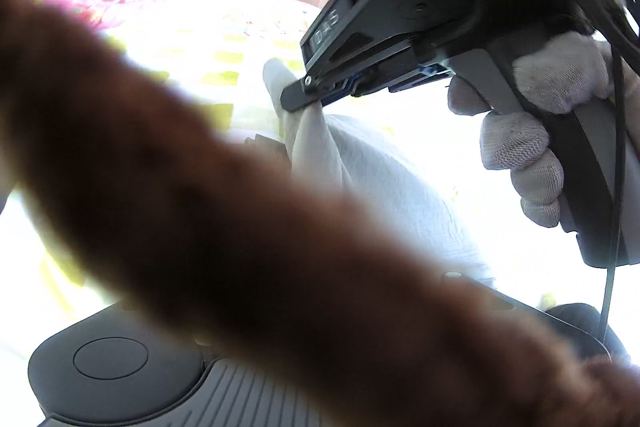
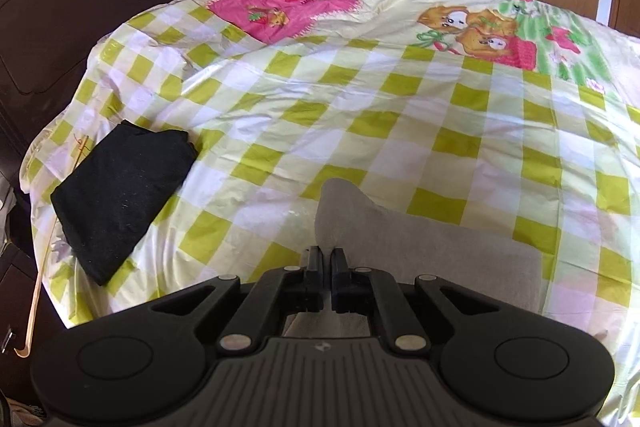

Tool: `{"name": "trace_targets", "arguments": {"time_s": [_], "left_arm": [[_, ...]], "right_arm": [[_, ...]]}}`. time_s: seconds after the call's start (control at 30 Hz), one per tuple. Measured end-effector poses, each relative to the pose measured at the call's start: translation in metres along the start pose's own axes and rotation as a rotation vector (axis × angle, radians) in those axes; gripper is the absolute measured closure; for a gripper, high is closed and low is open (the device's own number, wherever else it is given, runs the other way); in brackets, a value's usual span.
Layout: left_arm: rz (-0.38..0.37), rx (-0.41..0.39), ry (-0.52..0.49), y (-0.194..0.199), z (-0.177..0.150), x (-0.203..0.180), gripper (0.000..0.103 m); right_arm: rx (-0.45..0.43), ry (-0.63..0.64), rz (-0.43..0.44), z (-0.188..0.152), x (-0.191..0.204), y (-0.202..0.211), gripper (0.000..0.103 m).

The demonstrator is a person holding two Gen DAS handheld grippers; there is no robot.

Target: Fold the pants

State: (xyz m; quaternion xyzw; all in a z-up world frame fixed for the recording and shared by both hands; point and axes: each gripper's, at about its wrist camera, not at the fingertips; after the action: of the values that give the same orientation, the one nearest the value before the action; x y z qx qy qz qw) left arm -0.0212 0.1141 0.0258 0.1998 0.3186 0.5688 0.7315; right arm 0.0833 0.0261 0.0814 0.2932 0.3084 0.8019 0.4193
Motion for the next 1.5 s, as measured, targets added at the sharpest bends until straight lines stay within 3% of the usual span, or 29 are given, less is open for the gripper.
{"name": "trace_targets", "arguments": {"time_s": [0.1, 0.33, 0.5, 0.6, 0.83, 1.0, 1.13, 1.17, 1.3, 1.5], "left_arm": [[0.020, -0.007, 0.008, 0.008, -0.002, 0.005, 0.072], [0.029, 0.111, 0.043, -0.007, -0.016, 0.014, 0.073], [0.021, 0.132, 0.071, -0.009, -0.016, 0.019, 0.069], [0.046, 0.105, 0.058, 0.000, -0.013, 0.022, 0.068], [0.156, -0.016, 0.023, 0.025, 0.009, 0.023, 0.057], [0.154, -0.060, -0.039, 0.010, 0.025, 0.014, 0.055], [0.198, -0.047, -0.102, -0.023, 0.030, 0.010, 0.055], [0.212, -0.014, -0.107, -0.025, 0.028, 0.005, 0.055], [0.156, 0.115, -0.062, -0.054, 0.022, 0.022, 0.054], [0.137, 0.084, -0.073, -0.038, 0.026, 0.019, 0.047]], "right_arm": [[0.014, 0.023, 0.006, -0.002, 0.011, -0.018, 0.081], [0.156, 0.030, 0.091, -0.035, 0.013, -0.085, 0.078], [0.111, -0.042, 0.167, -0.028, 0.002, -0.065, 0.068], [0.035, -0.021, 0.177, -0.021, -0.003, -0.036, 0.064], [-0.072, -0.063, 0.068, -0.033, -0.049, 0.016, 0.060], [-0.071, -0.130, -0.063, -0.064, -0.093, 0.021, 0.056], [-0.027, -0.203, -0.090, -0.094, -0.119, 0.010, 0.056], [-0.029, -0.215, -0.090, -0.100, -0.124, 0.009, 0.055], [-0.058, -0.310, -0.043, -0.114, -0.143, 0.012, 0.053], [-0.122, -0.339, -0.039, -0.123, -0.155, 0.026, 0.050]]}}
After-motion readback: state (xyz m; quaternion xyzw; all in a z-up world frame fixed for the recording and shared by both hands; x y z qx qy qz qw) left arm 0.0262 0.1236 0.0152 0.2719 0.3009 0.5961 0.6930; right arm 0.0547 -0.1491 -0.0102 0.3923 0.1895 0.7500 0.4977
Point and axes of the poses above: each gripper's, at about its wrist camera, not at the fingertips, and y roughly against the way its jaws point, x to its left, z to its top, and after that the axes turned 2 degrees about z, right-handed
